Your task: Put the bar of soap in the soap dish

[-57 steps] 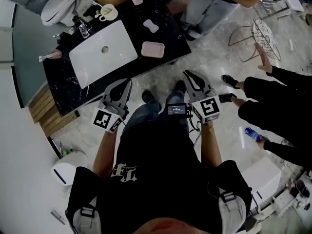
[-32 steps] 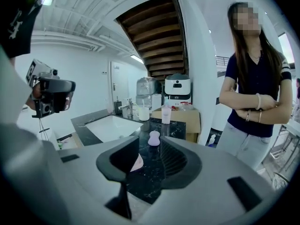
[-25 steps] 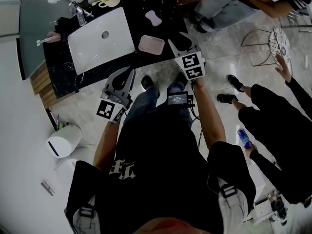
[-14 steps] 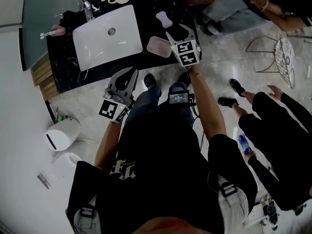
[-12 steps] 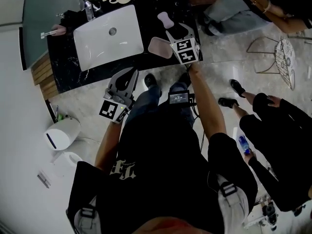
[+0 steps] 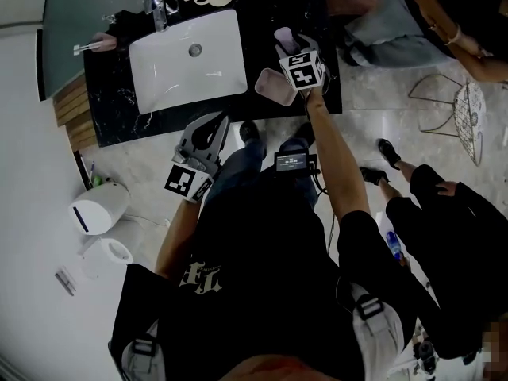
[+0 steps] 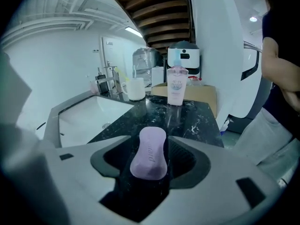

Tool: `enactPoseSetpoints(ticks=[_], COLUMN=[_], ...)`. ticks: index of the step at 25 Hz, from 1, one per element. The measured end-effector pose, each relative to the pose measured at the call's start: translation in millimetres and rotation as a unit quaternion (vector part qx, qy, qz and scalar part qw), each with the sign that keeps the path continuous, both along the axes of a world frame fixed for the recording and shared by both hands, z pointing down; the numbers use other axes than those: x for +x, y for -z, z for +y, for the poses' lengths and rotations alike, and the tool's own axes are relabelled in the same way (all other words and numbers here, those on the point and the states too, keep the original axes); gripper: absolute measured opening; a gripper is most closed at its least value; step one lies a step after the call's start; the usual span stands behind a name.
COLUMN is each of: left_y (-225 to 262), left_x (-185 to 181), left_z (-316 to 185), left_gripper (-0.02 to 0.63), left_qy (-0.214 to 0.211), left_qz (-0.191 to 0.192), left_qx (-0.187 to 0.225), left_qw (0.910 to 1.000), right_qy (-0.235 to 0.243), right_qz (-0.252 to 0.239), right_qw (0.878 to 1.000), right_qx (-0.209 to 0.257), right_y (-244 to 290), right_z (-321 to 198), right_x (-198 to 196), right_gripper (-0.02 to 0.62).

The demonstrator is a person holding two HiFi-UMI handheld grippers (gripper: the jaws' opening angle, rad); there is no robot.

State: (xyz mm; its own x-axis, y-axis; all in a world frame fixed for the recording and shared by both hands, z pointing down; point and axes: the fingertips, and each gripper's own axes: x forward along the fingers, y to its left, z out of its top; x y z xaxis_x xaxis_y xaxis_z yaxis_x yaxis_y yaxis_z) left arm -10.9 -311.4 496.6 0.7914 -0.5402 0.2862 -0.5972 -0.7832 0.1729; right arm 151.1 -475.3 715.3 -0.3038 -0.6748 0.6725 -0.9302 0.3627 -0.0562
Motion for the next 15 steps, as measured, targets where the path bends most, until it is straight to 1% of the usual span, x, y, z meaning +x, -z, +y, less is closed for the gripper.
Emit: enactPoseSetpoints(ticks=[2,5,9,15], left_y=[-3,-2,-3,-3], left_x=[-5,-9,-19,-22], left_z=[-5,-14,-18,-24], left_gripper=[0.008,0.008,0.008,0.008], left_qy=[0.004,0.012,0.022,0.029], left_qz=[-0.003,0.003,0.0,0.006], left_qx=[-0.002,0.003,-0.007,-0.002], left_qw=[1.0,0.9999,0.9997,0.9996], right_qy=[-0.002,-0.005,-0.001,0.0], right_qz=[0.007,0.018,0.025,0.027], right_qw=[1.0,0.999,0.997,0.997], right_qx=[-0.013,-0.032,-0.068,-0.067], right_y=[-7,-14,-29,-28], right_z=[-6,-16,-9,-12], right_x=[-1,-1,-8,-6], right_gripper=[0.225,0.225,0.224,0.224])
